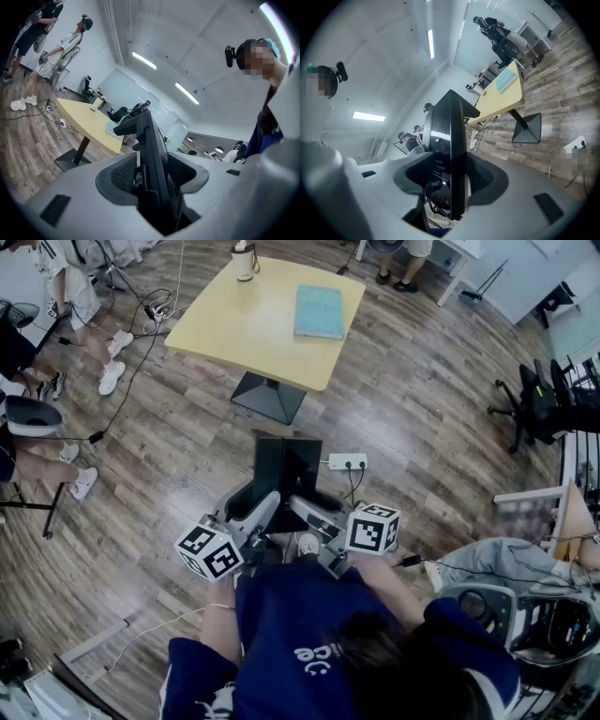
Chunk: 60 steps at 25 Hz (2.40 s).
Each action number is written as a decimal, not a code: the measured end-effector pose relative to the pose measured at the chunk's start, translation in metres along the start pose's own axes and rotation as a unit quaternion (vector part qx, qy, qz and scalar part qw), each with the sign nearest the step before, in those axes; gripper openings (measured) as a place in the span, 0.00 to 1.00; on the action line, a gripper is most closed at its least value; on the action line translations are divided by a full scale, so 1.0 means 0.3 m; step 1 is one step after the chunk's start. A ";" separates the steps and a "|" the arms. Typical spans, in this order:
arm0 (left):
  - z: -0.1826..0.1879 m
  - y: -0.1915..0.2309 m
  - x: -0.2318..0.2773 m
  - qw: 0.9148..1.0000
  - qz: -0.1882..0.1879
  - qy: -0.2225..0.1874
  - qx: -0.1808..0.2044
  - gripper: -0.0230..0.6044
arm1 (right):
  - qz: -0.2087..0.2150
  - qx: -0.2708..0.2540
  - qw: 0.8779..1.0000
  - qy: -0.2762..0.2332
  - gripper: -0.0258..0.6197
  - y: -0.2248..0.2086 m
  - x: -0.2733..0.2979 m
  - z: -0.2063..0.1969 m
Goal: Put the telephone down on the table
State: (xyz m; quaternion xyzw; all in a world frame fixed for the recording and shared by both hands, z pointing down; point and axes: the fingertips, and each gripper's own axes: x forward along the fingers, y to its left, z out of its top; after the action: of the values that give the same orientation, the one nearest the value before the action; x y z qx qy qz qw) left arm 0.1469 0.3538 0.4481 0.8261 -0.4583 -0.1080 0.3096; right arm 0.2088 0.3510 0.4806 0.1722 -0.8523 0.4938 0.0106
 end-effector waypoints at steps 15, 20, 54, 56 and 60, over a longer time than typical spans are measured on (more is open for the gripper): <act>0.036 0.098 -0.106 0.996 -0.074 0.052 -0.009 0.36 | -0.045 -0.027 0.998 -0.027 0.39 0.071 0.127 -0.058; 0.027 0.145 -0.154 0.991 -0.098 0.092 -0.008 0.36 | -0.059 -0.033 0.997 -0.034 0.39 0.082 0.181 -0.094; 0.204 0.467 0.288 0.993 -0.028 0.105 -0.043 0.37 | -0.021 -0.034 0.998 0.048 0.38 -0.238 0.438 0.361; 0.220 0.472 0.336 0.994 -0.020 0.102 -0.044 0.37 | -0.015 -0.034 0.998 0.051 0.38 -0.264 0.436 0.408; 0.242 0.481 0.419 0.994 -0.007 0.093 -0.050 0.37 | -0.008 -0.039 0.997 0.060 0.38 -0.309 0.431 0.487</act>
State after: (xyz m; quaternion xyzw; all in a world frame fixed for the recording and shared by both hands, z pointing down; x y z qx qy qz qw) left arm 0.0839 0.1643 0.4925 0.8191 -0.4160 -0.0561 0.3911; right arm 0.1377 0.1489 0.5076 0.1489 -0.8672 0.4698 0.0720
